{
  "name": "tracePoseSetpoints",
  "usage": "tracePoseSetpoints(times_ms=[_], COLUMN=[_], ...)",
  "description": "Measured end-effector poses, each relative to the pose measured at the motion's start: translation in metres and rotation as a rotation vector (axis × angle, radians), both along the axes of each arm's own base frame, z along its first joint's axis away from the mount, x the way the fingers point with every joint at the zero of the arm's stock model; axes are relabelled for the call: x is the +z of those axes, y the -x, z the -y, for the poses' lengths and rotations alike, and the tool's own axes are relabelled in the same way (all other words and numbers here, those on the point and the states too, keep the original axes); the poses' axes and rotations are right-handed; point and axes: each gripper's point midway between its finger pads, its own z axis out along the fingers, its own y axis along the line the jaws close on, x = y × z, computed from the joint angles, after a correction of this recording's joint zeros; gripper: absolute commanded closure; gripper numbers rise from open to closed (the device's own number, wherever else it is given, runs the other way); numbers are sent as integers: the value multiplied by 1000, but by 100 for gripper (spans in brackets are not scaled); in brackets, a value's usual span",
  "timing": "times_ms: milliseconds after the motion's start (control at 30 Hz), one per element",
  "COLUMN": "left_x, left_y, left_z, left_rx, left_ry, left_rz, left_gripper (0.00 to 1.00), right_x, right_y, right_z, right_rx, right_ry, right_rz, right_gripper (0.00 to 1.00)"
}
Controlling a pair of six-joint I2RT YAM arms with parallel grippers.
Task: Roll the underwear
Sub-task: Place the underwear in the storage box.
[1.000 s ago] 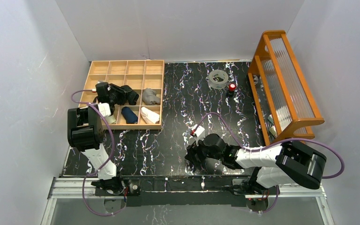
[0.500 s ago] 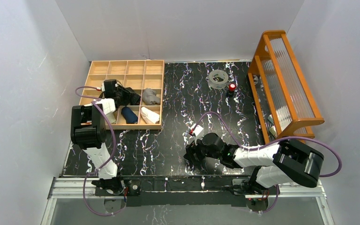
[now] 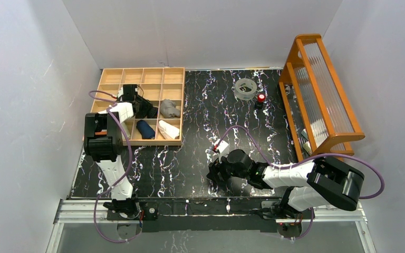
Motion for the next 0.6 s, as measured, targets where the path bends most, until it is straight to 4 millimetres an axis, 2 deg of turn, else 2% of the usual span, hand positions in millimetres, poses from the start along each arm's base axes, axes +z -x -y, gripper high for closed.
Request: tracePoseSetpoints(times_ms=[100,167,200,267,333,400,600], left_x=[-1,-2,-2,-2,-1,-2,6], left_y=[1,2,2,1,1,3,5], left_z=[-2,-3,-3,-3,-4,-5,-2], left_rx=[-10,-21,-27,-42,-53,-64,-86], left_ry=[-28,-42,-47,-58,-66,-78,-97], left_rz=[-22,-33,-40,-59,-74,-87,-91], left_gripper=[89,72,67,65,50,39,23], right_x=[0,0,0,0,0,0,-1], right_y=[0,0,0,0,0,-1,-1], right_z=[0,0,0,1,1,1,1], right_rx=[-1,-2,-2,-2,-4,-5,-7], right_ry=[2,4,5,8,9,10,11], right_rz=[0,-1,-2,-3,-2,-1,-1], right_gripper=[21,21,21,21,21,21,21])
